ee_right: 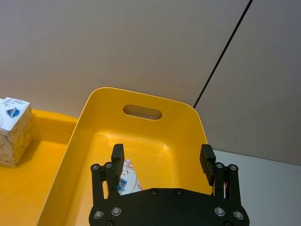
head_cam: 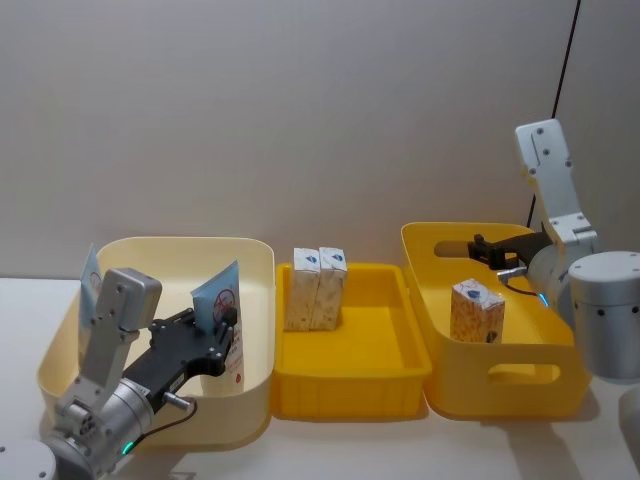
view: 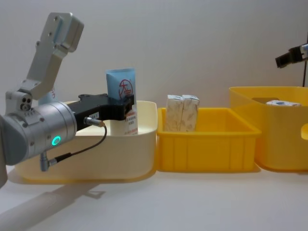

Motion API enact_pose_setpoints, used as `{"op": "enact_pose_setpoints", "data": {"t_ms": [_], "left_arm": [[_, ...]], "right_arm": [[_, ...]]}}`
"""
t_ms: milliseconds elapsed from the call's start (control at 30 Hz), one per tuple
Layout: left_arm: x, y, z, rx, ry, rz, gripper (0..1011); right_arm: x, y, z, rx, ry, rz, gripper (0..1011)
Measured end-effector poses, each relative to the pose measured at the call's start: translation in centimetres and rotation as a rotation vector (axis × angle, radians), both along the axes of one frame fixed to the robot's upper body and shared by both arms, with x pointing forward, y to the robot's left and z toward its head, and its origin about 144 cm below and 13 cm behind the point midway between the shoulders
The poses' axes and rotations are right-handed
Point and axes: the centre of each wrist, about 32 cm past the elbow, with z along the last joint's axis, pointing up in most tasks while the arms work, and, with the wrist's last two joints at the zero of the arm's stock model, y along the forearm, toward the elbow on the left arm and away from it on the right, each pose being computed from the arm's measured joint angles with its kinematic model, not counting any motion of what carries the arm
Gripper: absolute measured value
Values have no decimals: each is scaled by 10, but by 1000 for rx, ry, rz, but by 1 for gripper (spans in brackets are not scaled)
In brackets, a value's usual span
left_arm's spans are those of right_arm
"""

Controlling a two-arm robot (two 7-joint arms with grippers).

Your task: Bimanual collaborative sorting of washing and personal care products

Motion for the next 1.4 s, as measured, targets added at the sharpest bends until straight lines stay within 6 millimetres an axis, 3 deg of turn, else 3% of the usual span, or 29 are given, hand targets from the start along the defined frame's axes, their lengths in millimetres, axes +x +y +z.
{"op": "enact_pose_setpoints", "data": {"t_ms": [867,1400], "left_arm": [[0,0,0,4,-2,-1,227],[9,-4,13,10,-79,-47,227]], "right_arm": [[0,0,0,0,0,0,1001],[0,0,0,0,0,0,1001]]}}
